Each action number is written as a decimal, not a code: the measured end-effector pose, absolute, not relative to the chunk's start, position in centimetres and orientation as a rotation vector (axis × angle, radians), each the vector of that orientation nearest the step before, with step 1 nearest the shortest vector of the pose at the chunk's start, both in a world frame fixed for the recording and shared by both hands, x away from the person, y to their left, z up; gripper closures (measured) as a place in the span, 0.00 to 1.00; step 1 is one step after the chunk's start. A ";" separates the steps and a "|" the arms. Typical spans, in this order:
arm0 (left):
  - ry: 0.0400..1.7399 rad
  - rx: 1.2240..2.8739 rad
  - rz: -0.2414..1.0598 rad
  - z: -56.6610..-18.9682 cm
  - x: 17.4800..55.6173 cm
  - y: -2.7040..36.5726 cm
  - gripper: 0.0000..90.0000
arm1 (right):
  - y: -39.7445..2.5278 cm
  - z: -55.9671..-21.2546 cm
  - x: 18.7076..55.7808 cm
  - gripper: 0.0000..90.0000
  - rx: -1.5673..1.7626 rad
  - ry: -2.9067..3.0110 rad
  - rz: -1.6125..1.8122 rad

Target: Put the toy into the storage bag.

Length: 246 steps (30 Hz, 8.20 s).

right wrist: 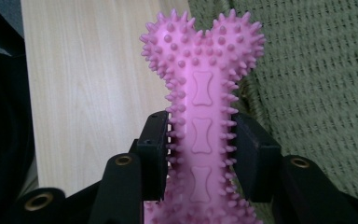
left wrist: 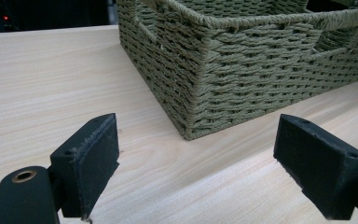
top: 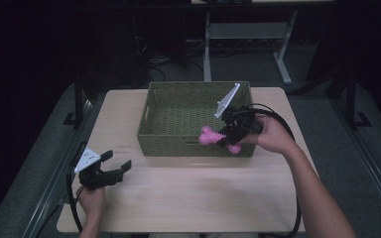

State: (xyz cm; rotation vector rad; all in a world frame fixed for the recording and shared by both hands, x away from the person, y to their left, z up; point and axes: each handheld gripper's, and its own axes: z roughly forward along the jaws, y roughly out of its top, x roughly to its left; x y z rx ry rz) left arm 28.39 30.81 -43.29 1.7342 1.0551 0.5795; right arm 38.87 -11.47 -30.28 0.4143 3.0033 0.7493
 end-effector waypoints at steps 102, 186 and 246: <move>1.071 1.743 0.577 -43.5 28.9 30.8 0.15 | -10.6 -35.0 49.5 0.64 0.601 3.095 0.680; 1.065 1.729 0.585 -43.4 28.8 30.8 0.15 | -13.1 -32.0 47.7 0.45 0.783 2.991 0.784; 1.055 1.738 0.583 -43.4 28.8 30.6 0.15 | -16.2 -31.1 40.4 0.36 0.728 2.958 0.889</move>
